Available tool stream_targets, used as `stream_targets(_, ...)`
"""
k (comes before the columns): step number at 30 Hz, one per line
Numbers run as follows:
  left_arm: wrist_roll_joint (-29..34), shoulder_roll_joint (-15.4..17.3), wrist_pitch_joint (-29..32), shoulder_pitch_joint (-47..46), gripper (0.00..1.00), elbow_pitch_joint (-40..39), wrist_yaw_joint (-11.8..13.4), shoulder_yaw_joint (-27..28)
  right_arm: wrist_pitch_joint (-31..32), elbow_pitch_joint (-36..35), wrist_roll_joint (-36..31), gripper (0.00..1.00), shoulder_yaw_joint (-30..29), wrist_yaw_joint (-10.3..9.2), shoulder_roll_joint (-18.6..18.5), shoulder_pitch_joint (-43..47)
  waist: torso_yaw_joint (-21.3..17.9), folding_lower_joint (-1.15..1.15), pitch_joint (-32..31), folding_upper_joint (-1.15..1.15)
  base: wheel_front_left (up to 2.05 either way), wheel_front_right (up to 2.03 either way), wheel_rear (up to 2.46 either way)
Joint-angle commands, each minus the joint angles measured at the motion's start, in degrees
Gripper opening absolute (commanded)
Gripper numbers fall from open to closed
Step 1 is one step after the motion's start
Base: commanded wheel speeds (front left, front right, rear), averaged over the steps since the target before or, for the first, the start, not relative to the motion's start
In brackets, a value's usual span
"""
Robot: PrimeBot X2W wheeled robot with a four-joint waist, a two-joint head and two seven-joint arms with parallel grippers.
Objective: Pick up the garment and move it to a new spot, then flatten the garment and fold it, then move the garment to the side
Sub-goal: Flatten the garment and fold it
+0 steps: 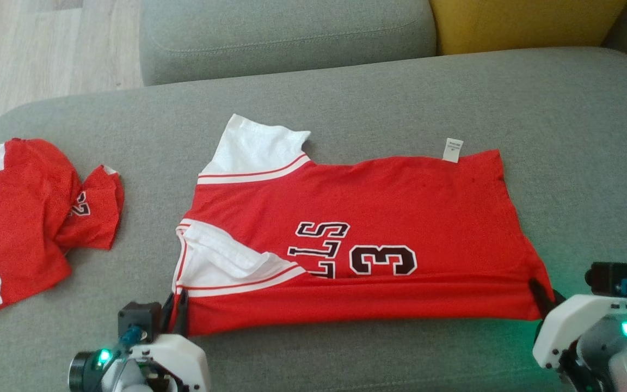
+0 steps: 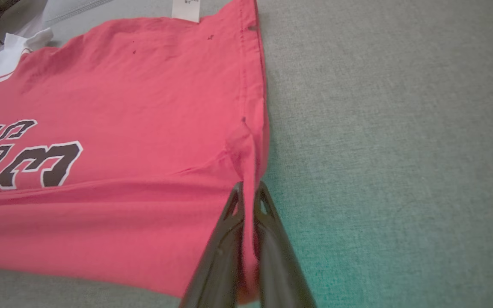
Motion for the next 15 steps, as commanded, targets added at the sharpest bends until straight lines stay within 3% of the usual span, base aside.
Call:
stream_targets(1, -0.5, 2.2, 0.1, -1.5, 0.0, -1.9, 0.1, 2.0, 1.0, -3.8, 0.3, 0.0, -0.2, 0.1, -2.1, -0.3, 0.0, 0.0, 0.0, 0.0, 0.0, 0.0, 0.0)
stream_targets(3, -0.5, 2.3, 0.7, -1.2, 0.0, -2.3, 0.1, 1.6, 2.1, -5.8, 0.8, 0.0, -0.8, 0.1, -1.7, 0.7, -0.1, 0.0, -0.1, 0.0, 0.0, 0.0, 0.0)
stream_targets(4, -0.8, 2.2, 1.1, -1.1, 0.0, -2.4, -0.1, 1.5, 2.1, -6.8, 0.7, 0.24, -1.2, 0.1, -1.4, 0.9, -0.2, 0.0, -0.1, 0.0, 0.0, 0.0, 0.0)
stream_targets(5, -1.1, 2.1, 1.6, -1.0, 0.24, -2.5, -0.4, 1.4, 2.0, -7.6, 0.8, 1.0, -1.7, 0.1, -1.0, 1.1, -0.2, 0.0, -0.1, 0.0, 0.0, 0.0, 0.0)
stream_targets(6, -1.4, 2.0, 2.1, -1.0, 0.49, -2.7, -0.6, 1.3, 2.2, -8.2, 1.2, 1.0, -2.1, 0.1, -0.3, 1.2, -0.3, 0.0, -0.1, 0.0, 0.0, 0.0, 0.0)
stream_targets(7, -1.6, 1.9, 2.3, -0.9, 0.91, -2.9, -0.5, 1.3, 2.3, -8.8, 1.7, 1.0, -2.2, 0.1, 0.2, 1.3, -0.3, 0.0, -0.1, 0.0, 0.0, 0.0, 0.0)
stream_targets(8, -1.8, 1.9, 2.4, -0.9, 1.0, -3.3, -0.4, 1.5, 2.2, -9.5, 2.1, 1.0, -2.6, 0.1, 0.6, 1.3, -0.4, 0.0, 0.0, 0.0, 0.0, 0.0, 0.0)
stream_targets(15, -2.7, 1.7, -2.0, -2.0, 1.0, -8.0, 1.3, 4.1, -5.8, -14.2, 0.8, 1.0, -4.2, 0.1, 1.5, 0.6, -0.5, 0.0, 0.4, 0.0, 0.0, 0.0, 0.0)
